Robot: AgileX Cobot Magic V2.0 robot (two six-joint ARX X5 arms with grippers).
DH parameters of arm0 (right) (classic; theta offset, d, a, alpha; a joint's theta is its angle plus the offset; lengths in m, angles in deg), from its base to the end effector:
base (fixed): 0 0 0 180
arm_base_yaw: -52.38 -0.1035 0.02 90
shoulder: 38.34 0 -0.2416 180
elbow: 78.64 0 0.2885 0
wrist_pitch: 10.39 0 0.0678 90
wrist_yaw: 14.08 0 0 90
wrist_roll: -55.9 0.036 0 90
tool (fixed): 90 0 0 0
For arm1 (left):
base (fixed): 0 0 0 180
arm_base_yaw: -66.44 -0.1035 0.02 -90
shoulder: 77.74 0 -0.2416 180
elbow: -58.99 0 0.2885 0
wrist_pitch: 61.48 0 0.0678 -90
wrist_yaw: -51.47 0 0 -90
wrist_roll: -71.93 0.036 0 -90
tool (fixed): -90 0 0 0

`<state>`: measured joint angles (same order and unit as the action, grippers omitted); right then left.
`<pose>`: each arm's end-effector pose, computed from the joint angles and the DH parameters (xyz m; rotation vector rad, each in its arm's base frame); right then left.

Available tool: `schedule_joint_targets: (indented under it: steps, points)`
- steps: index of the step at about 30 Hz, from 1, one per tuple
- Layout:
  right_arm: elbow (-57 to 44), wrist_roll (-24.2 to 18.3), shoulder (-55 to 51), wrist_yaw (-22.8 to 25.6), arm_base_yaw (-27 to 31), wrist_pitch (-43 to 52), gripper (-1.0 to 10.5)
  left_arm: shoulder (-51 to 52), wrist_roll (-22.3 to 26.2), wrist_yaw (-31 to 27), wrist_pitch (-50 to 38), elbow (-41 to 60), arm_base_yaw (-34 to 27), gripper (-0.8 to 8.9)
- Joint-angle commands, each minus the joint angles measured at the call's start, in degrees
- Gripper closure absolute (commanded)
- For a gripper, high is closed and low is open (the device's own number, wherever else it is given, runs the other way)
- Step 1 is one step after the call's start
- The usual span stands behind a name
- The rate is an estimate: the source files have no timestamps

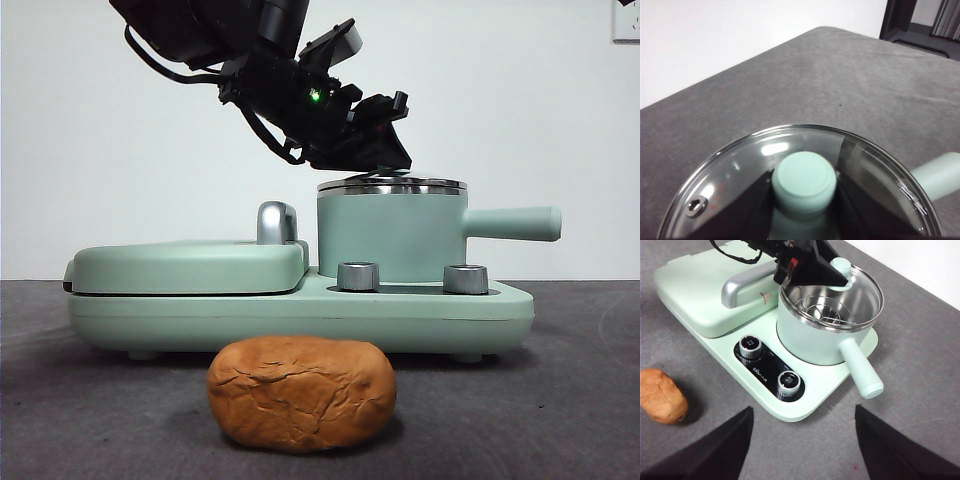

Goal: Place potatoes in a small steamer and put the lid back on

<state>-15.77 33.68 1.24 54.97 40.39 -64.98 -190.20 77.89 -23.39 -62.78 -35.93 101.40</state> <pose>0.1787 0.0511 0.3188 -0.3243 0.4357 0.6593 0.3928 -0.2861 0.2111 0.1470 0.2429 -0.8830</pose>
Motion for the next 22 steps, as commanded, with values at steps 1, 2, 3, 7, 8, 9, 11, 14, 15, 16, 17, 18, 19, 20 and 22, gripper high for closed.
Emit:
schedule_joint_targets:
  steps: [1,2,3,7,8,9,11,14,15,16,17,18,19,20,22]
  points:
    - [1.0,0.8,0.4,0.0,-0.3,0.5,6.3,-1.6,-0.5,-0.4,0.0,-1.2,0.2,8.08]
    - [1.0,0.8,0.4,0.0,-0.3,0.5,6.3,-1.4,-0.5,-0.4,0.0,-1.2,0.2,8.08]
    - [1.0,0.8,0.4,0.0,-0.3,0.5,6.3,-1.4,-0.5,-0.4,0.0,-1.2,0.2,8.08]
    - [1.0,0.8,0.4,0.0,-0.3,0.5,6.3,-0.2,-0.4,-0.5,0.2,-1.2,0.2,8.08]
    - [1.0,0.8,0.4,0.0,-0.3,0.5,6.3,0.3,-0.4,-0.6,0.1,-1.2,0.2,8.08]
    - [1.0,0.8,0.4,0.0,-0.3,0.5,6.3,0.8,-0.2,-0.8,0.1,-1.2,0.2,8.08]
    - [1.0,0.8,0.4,0.0,-0.3,0.5,6.3,2.3,1.2,-2.2,0.1,-1.3,0.2,8.08]
    - [1.0,0.8,0.4,0.0,-0.3,0.5,6.3,4.8,3.8,-3.4,0.1,-1.3,0.2,8.08]
    - [1.0,0.8,0.4,0.0,-0.3,0.5,6.3,5.7,4.1,-3.4,0.3,-1.3,0.2,8.08]
    - [1.0,0.8,0.4,0.0,-0.3,0.5,6.3,6.8,4.1,-3.4,0.8,-1.3,0.2,8.08]
    - [1.0,0.8,0.4,0.0,-0.3,0.5,6.3,8.1,4.1,-3.4,1.6,-1.3,0.1,8.08]
    - [1.0,0.8,0.4,0.0,-0.3,0.5,6.3,9.2,4.1,-3.4,2.4,-1.3,0.0,8.08]
    - [1.0,0.8,0.4,0.0,-0.3,0.5,6.3,10.6,4.1,-3.4,3.8,-1.3,-0.1,8.08]
    - [1.0,0.8,0.4,0.0,-0.3,0.5,6.3,12.2,4.1,-3.4,5.7,-1.3,-0.1,8.08]
    - [1.0,0.8,0.4,0.0,-0.3,0.5,6.3,15.0,4.0,-3.4,9.9,-1.3,-0.1,8.08]
